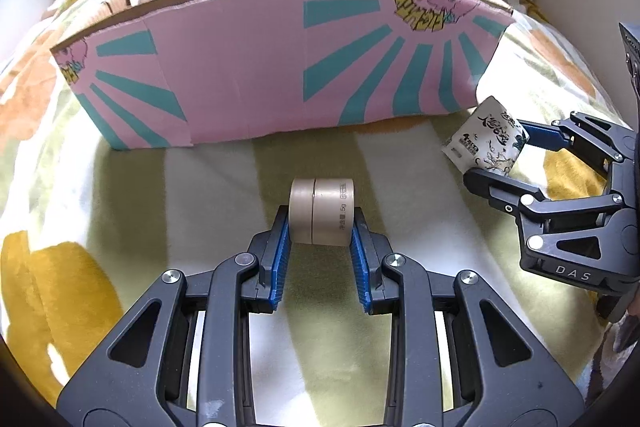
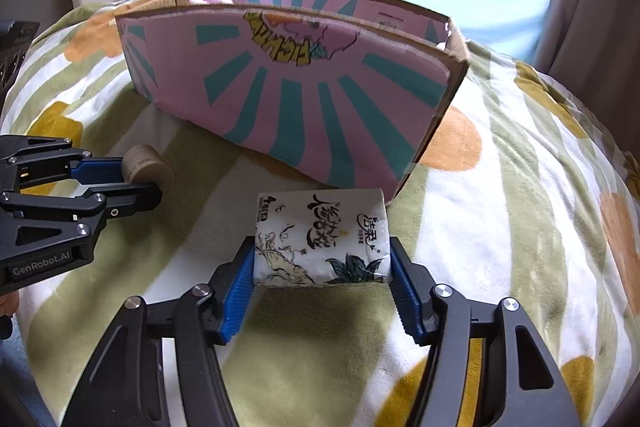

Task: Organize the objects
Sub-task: 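Grasp the beige jar with the left gripper while the right grasps the tissue pack, then carry the jar and tissue pack into the box and open both grippers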

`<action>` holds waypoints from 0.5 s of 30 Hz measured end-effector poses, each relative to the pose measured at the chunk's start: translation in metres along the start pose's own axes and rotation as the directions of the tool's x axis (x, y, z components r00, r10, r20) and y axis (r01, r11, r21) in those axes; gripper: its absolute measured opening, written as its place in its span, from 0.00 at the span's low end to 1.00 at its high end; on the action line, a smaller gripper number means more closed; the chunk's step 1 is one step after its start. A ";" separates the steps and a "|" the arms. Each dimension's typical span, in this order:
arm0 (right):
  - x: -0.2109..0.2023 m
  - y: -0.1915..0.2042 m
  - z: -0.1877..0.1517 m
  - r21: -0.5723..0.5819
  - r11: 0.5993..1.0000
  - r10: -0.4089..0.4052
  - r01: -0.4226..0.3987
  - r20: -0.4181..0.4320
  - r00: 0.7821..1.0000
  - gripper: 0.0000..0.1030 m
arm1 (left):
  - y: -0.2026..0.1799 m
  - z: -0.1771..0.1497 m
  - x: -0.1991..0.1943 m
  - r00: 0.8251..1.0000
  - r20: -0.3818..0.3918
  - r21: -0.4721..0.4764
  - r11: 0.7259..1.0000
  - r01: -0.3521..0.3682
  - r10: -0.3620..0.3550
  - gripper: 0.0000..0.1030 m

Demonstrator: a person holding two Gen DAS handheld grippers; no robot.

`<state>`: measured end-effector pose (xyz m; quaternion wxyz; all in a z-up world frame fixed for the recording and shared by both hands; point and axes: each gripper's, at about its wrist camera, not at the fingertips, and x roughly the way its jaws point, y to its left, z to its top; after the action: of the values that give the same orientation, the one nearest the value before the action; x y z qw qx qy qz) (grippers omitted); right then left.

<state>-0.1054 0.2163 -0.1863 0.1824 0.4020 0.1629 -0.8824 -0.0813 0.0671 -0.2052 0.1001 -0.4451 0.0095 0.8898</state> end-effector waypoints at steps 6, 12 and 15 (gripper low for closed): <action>-0.017 0.005 0.015 0.004 1.000 -0.022 0.022 0.019 1.000 0.56 | 0.007 0.014 -0.021 0.999 0.036 -0.005 1.000 0.022 -0.022 0.24; -0.040 0.012 0.035 0.006 0.999 -0.043 0.043 0.048 0.998 0.56 | 0.021 0.035 -0.049 0.996 0.086 -0.013 0.999 0.038 -0.037 0.24; -0.051 0.012 0.051 0.017 0.999 -0.043 0.042 0.064 0.997 0.56 | 0.029 0.048 -0.065 0.993 0.112 -0.011 0.999 0.038 -0.036 0.24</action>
<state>-0.1020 0.1937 -0.1172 0.1656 0.3712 0.1586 -0.8998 -0.0868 0.0326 -0.1261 0.1139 -0.3956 -0.0104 0.9113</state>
